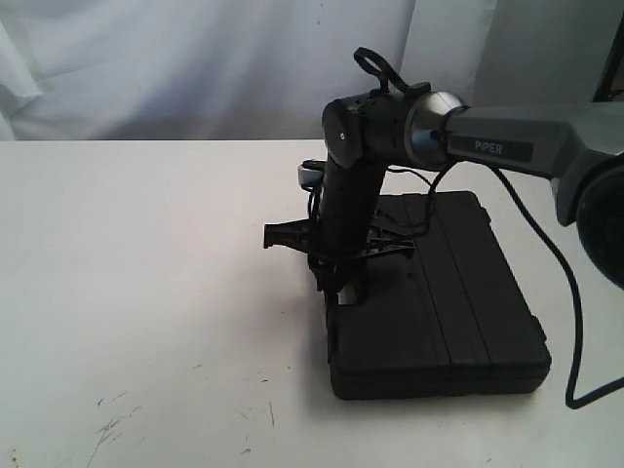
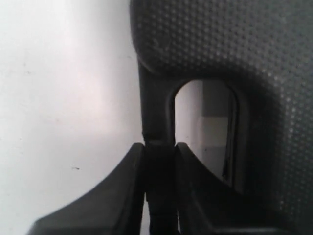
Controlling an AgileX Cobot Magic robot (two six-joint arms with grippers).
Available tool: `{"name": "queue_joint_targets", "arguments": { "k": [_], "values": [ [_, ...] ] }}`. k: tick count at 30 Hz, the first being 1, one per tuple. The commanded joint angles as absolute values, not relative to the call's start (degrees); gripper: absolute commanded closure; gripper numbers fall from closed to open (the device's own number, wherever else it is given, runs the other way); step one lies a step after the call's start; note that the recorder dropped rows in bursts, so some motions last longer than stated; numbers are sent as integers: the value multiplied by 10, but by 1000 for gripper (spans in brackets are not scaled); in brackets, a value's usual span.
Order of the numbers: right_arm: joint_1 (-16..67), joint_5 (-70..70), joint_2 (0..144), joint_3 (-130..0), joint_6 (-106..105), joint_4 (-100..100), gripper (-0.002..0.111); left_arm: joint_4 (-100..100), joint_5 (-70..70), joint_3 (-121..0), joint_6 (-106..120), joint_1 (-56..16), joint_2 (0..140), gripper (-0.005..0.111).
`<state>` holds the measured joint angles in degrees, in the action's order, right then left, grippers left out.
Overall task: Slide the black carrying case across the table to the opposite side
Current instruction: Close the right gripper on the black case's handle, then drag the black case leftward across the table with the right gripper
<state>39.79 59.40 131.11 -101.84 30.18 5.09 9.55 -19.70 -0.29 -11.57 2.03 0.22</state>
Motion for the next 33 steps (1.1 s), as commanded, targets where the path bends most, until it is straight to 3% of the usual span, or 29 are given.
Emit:
{"name": "queue_joint_targets", "arguments": {
  "k": [1,33],
  "values": [
    [406,570,1308,-1025,304,80,108,96,-194,0,-118,17,0,107],
    [443,503,1308,-1058,302,153,108,96,-194,0,-118,17,0,107]
  ]
}}
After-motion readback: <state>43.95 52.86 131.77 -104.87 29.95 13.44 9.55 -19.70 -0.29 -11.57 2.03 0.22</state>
